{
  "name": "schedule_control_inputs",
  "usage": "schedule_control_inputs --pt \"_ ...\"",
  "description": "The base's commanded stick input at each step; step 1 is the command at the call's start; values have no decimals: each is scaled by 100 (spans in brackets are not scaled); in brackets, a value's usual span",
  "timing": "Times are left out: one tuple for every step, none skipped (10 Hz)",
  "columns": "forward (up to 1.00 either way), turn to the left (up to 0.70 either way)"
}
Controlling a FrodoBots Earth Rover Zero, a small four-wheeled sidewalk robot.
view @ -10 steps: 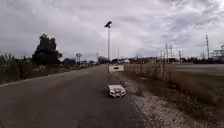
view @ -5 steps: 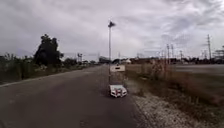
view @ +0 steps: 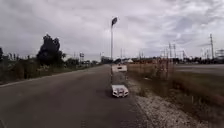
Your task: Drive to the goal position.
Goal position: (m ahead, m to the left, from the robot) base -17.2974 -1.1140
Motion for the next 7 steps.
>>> schedule_control_inputs --pt "0 70" --pt "0 70" --pt "0 70" --pt "0 70" --pt "0 70" --pt "0 70" --pt "0 70"
